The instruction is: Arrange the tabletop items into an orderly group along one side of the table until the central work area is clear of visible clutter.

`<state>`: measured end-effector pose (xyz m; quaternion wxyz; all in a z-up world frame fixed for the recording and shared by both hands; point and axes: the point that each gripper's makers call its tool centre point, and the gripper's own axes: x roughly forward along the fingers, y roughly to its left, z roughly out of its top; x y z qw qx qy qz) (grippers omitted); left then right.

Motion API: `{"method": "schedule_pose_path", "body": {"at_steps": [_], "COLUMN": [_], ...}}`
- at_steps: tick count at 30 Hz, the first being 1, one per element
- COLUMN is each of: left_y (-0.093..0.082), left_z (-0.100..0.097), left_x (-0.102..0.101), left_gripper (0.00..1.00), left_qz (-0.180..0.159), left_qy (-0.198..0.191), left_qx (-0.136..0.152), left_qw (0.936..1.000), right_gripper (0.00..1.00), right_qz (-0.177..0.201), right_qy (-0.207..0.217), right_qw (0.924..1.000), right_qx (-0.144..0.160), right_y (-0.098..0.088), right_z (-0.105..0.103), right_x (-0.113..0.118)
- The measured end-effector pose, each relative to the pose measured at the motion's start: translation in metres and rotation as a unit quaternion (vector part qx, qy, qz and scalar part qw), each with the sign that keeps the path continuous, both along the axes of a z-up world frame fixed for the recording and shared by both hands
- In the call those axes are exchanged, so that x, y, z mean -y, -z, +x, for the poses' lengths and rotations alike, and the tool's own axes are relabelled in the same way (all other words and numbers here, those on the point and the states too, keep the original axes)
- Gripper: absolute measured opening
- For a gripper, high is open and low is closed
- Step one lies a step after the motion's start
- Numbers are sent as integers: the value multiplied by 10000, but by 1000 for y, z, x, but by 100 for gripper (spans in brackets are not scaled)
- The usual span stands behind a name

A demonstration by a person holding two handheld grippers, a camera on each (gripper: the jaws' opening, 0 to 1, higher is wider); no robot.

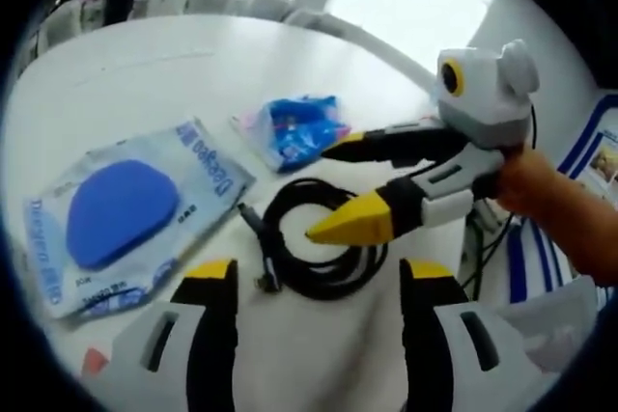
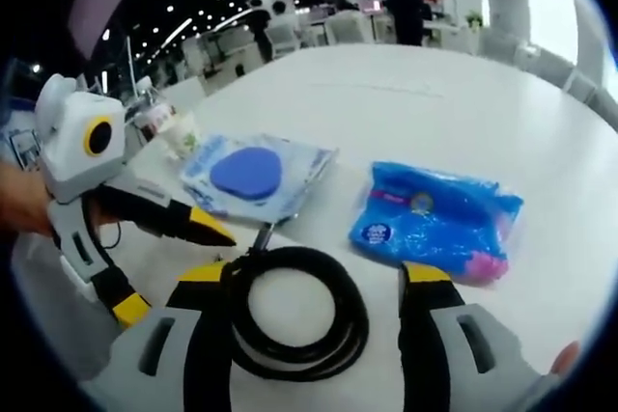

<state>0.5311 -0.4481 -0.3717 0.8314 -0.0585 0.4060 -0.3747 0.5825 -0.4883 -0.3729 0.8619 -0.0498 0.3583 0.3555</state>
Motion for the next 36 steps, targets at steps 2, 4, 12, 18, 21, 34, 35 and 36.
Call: {"method": "schedule_pose_path", "body": {"at_steps": [2, 4, 12, 18, 21, 34, 35, 36], "left_y": [-1, -2, -7, -11, -13, -34, -37, -40], "left_z": [0, -1, -3, -7, -10, -18, -18, -19], "left_x": [0, -1, -1, -1, -2, -12, -12, -13], "left_gripper": [68, 69, 73, 76, 78, 82, 83, 84], "left_qz": [-4, -24, -71, -143, -164, -346, -393, -445], "left_qy": [8, 11, 31, 35, 33, 108, 131, 142], "left_qx": [3, 17, 84, 140, 180, 453, 495, 544], "left_qw": [10000, 10000, 9999, 9998, 9997, 9983, 9979, 9974], "right_gripper": [71, 73, 78, 82, 84, 97, 98, 99], "right_qz": [32, 68, 113, 138, 150, 269, 262, 266], "right_qy": [13, 19, 3, 20, 46, 172, 169, 171], "right_qw": [10000, 10000, 9999, 9998, 9998, 9985, 9985, 9984], "right_qx": [20, 25, 63, 109, 147, 444, 455, 463], "right_y": [-2, -3, -6, -10, -12, -30, -31, -31], "right_z": [0, 0, -1, -3, -5, -16, -19, -20], "right_x": [-1, -2, -7, -8, -7, -10, -10, -10]}}
